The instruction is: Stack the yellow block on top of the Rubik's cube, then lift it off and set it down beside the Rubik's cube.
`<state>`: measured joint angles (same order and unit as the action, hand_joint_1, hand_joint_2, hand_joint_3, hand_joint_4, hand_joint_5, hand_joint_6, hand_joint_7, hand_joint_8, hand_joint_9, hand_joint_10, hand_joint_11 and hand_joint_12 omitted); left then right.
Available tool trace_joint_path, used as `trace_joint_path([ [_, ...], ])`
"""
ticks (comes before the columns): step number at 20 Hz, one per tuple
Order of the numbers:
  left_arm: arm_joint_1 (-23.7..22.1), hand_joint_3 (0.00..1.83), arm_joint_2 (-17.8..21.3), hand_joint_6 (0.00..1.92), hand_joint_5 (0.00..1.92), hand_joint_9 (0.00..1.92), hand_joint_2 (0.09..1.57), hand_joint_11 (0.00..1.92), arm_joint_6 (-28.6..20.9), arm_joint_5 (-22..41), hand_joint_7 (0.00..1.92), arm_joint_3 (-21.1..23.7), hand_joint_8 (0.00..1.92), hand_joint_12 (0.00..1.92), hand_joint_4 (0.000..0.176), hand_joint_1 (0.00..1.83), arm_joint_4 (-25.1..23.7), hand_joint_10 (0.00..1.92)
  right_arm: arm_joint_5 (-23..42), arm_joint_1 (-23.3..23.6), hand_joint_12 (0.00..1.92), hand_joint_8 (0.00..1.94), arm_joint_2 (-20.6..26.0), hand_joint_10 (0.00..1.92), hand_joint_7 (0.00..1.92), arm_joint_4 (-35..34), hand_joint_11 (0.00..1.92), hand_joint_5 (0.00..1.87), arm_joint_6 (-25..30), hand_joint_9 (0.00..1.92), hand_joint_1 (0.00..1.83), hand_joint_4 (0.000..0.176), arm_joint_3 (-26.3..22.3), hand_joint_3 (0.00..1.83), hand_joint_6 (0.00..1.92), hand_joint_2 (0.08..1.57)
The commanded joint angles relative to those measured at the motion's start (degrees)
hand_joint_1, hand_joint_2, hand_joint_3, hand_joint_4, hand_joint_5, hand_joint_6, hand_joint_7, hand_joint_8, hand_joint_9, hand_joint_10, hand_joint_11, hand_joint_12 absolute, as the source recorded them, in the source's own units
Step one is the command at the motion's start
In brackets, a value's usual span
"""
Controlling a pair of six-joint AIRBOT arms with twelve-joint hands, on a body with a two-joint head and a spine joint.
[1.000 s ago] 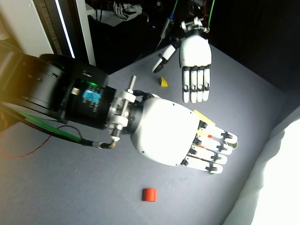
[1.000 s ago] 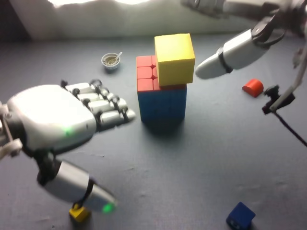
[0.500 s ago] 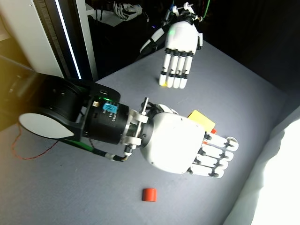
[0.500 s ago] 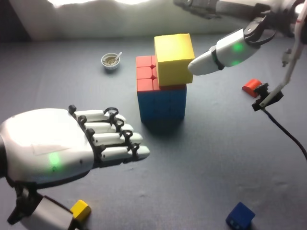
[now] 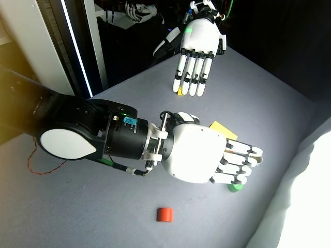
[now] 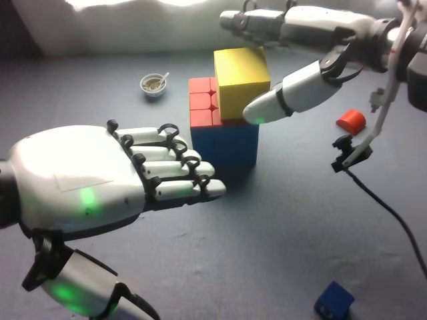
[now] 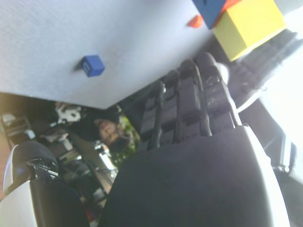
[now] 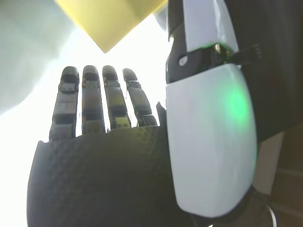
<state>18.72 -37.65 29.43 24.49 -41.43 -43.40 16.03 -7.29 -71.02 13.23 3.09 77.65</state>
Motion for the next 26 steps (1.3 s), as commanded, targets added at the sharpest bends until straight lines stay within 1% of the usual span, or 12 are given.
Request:
trace_joint_path([
  [1,-0.81,0.00,0.45,0.00,0.11,0.14,0.87,0.00,-0.25,4.49,0.13,0.14,0.00,0.38,0.000,0.20,1.60,0.00,7.32,0.14,0.00,0.00,0.51,0.00,0.00,-1.04,0.00,0.00,0.92,0.00,1.11,0.000,0.60,0.00,0.00,0.93],
  [5,-1.67,0.00,0.80,0.00,0.10,0.13,0.86,0.00,-0.25,3.96,0.12,0.07,0.00,0.31,0.000,0.22,1.69,0.00,8.77,-0.75,0.00,0.00,-0.59,0.00,0.00,-1.34,0.00,0.00,1.03,0.00,1.07,0.000,1.58,0.00,0.00,0.94],
  [7,-1.81,0.00,0.82,0.00,0.13,0.16,0.85,0.00,-0.25,3.74,0.16,-0.04,0.00,0.39,0.000,0.22,1.74,0.00,9.17,-0.94,0.00,0.00,-1.03,0.00,0.00,-2.13,0.00,0.00,1.03,0.00,1.07,0.000,2.34,0.01,0.00,0.96],
  [8,-1.78,0.00,0.83,0.00,0.09,0.11,0.87,0.00,-0.50,3.48,0.12,-0.04,0.00,0.29,0.000,0.20,1.76,0.00,9.44,-1.02,0.00,0.00,-1.16,0.00,0.00,-2.29,0.00,0.00,1.03,0.00,1.04,0.000,2.68,0.01,0.00,0.97],
  [10,-1.62,0.01,0.82,0.01,0.11,0.13,0.88,0.00,-0.77,3.19,0.14,-0.02,0.01,0.28,0.000,0.22,1.70,0.01,10.13,-1.09,0.00,0.00,-1.17,0.00,0.00,-2.42,0.00,0.00,1.03,0.00,1.08,0.000,3.01,0.01,0.00,0.96],
  [11,-1.59,0.00,0.83,0.01,0.11,0.14,0.87,0.00,-0.89,3.17,0.14,-0.04,0.01,0.28,0.000,0.22,1.47,0.02,10.23,-1.05,0.00,0.00,-1.17,0.00,0.00,-2.46,0.00,0.00,1.03,0.00,1.00,0.000,3.13,0.01,0.00,0.97],
  [13,-1.59,0.00,0.84,0.00,0.12,0.15,0.87,0.00,-1.26,3.18,0.15,-0.05,0.00,0.33,0.000,0.22,0.98,0.01,10.38,-1.11,0.00,0.00,-1.17,0.00,0.00,-2.98,0.00,0.00,1.02,0.00,1.08,0.000,3.43,0.00,0.00,0.95],
  [19,-1.68,0.00,0.78,0.00,0.10,0.14,0.87,0.00,-1.48,3.17,0.13,0.08,0.00,0.36,0.000,0.22,0.89,0.00,11.77,-1.75,0.00,0.00,-1.53,0.00,0.00,-4.22,0.00,0.00,1.79,0.00,1.04,0.000,3.58,0.01,0.00,0.98],
  [20,-1.62,0.00,0.78,0.00,0.15,0.19,0.86,0.00,-1.48,3.08,0.17,0.17,0.01,0.44,0.000,0.23,0.87,0.01,11.89,-1.92,0.00,0.00,-1.72,0.00,0.00,-4.22,0.00,0.00,1.79,0.00,1.06,0.000,3.58,0.01,0.00,0.97],
  [21,-1.61,0.00,0.78,0.00,0.13,0.16,0.88,0.00,-1.48,2.84,0.15,0.26,0.00,0.37,0.000,0.18,0.87,0.00,12.01,-2.20,0.00,0.00,-1.95,0.00,0.00,-4.21,0.00,0.00,1.78,0.00,1.06,0.000,3.60,0.01,0.00,0.98],
  [25,-1.84,0.00,0.77,0.00,0.11,0.14,0.87,0.00,-1.68,2.48,0.13,0.23,0.00,0.35,0.000,0.21,0.92,0.00,12.69,-3.41,0.00,0.00,-2.92,0.00,0.00,-4.19,0.00,0.00,1.37,0.00,1.06,0.000,4.40,0.02,0.00,1.00],
  [26,-1.88,0.00,0.77,0.00,0.15,0.17,0.87,0.00,-1.80,2.50,0.17,0.17,0.00,0.41,0.000,0.22,0.92,0.00,13.48,-3.56,0.00,0.00,-2.93,0.00,0.00,-4.19,0.00,0.02,1.23,0.00,1.13,0.000,4.41,0.03,0.01,1.03],
])
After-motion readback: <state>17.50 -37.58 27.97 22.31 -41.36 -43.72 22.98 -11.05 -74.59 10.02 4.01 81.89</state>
